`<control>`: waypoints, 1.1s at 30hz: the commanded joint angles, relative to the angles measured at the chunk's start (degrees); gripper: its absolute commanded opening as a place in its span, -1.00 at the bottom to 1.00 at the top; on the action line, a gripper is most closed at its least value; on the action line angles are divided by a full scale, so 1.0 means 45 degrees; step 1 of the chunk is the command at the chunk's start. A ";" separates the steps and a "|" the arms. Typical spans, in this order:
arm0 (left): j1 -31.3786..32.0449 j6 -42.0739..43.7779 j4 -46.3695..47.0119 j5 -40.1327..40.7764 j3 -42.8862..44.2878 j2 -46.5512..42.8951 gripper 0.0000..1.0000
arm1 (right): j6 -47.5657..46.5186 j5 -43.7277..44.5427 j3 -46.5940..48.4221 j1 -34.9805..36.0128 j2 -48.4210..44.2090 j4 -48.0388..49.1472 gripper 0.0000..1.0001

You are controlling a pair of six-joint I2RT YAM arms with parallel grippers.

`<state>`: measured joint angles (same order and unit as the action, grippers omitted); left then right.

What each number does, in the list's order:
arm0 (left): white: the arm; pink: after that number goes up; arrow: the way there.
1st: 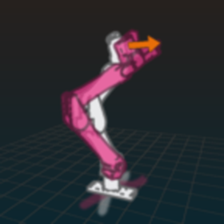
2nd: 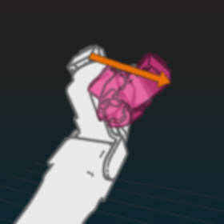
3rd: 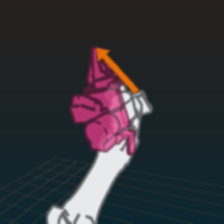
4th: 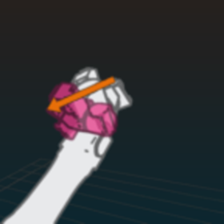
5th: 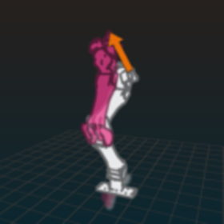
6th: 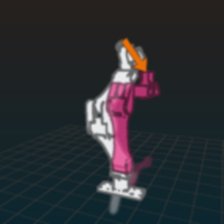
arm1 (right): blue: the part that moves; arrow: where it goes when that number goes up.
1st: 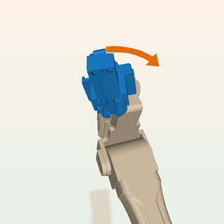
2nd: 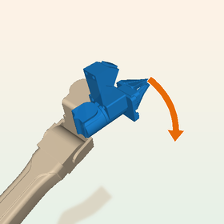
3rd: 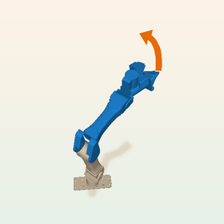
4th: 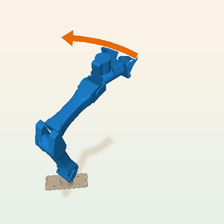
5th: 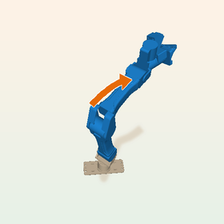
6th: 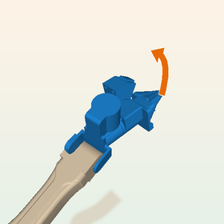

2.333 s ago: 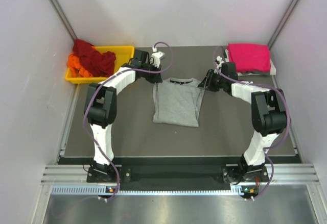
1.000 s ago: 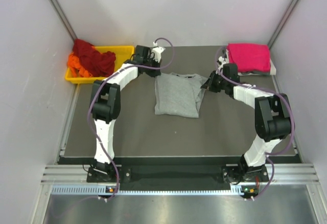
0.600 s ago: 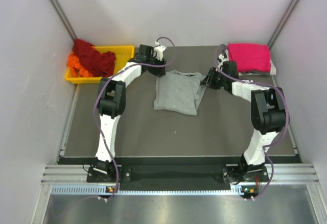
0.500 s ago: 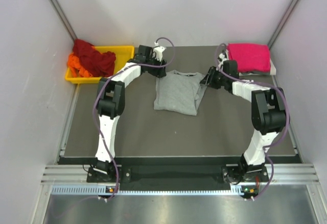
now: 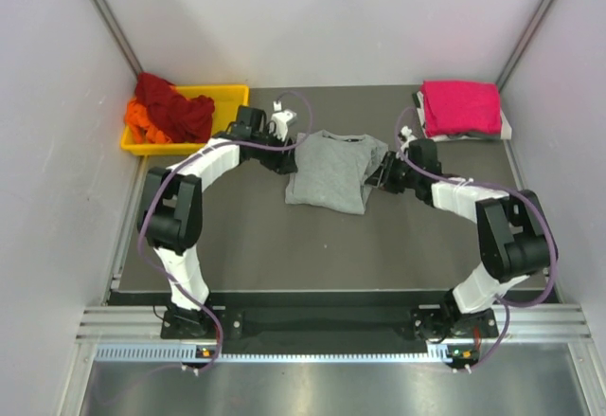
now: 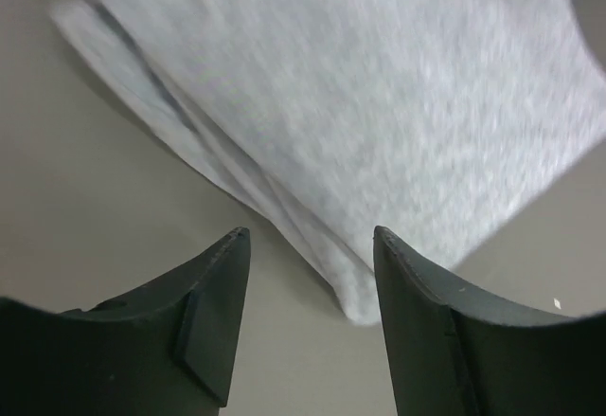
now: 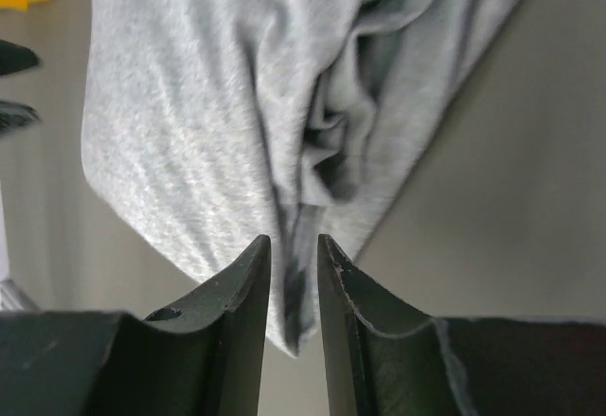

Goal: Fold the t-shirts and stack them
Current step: Fold the tshirt

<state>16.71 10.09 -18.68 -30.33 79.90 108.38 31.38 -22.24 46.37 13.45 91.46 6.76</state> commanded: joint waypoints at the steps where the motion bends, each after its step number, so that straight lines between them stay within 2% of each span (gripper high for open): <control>1: 0.0212 0.0589 -0.0421 -0.1111 -0.1171 -0.0333 0.20 | 0.0683 -0.0468 0.0028 0.0545 0.0377 0.1288 -0.46; 5: 0.0368 0.0649 -0.0187 -0.1269 -0.1894 -0.0256 0.22 | 0.1210 -0.0488 0.0106 0.0585 0.1080 0.2147 -0.48; 8: 0.0388 0.0630 -0.0108 -0.1229 -0.2032 0.0114 0.13 | 0.1367 -0.0487 0.0203 0.0585 0.1470 0.2460 -0.49; 9: 0.0388 0.0630 -0.0146 -0.1326 -0.2032 0.0270 -0.06 | 0.1425 -0.0584 0.0261 0.0585 0.1608 0.2578 -0.49; 13: 0.0388 0.0551 -0.0185 -0.1600 -0.2032 0.0369 -0.60 | 0.1758 -0.0664 0.0223 0.0585 0.1999 0.3066 -0.49; 19: 0.0388 0.0766 -0.0186 -0.1581 -0.2072 0.0271 -1.00 | 0.2090 -0.0780 0.0224 0.0429 0.2332 0.4098 -0.40; 24: 0.0388 0.0844 -0.0225 -0.1464 -0.2149 0.0311 -1.00 | 0.2617 -0.1151 -0.0284 0.0000 0.2078 0.5019 -0.40; 29: 0.0388 0.0825 -0.0205 -0.1464 -0.2091 0.0388 -1.00 | 0.3789 -0.1855 -0.0695 -0.0197 0.2624 0.7031 -0.46; 33: 0.0408 0.0824 -0.0224 -0.1542 -0.2130 0.0331 -1.00 | 0.3965 -0.1913 -0.0714 -0.0255 0.2859 0.7304 -0.73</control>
<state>18.44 12.64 -20.18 -35.79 70.70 110.21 47.18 -29.10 43.48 12.80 103.50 33.15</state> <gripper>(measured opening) 0.073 0.156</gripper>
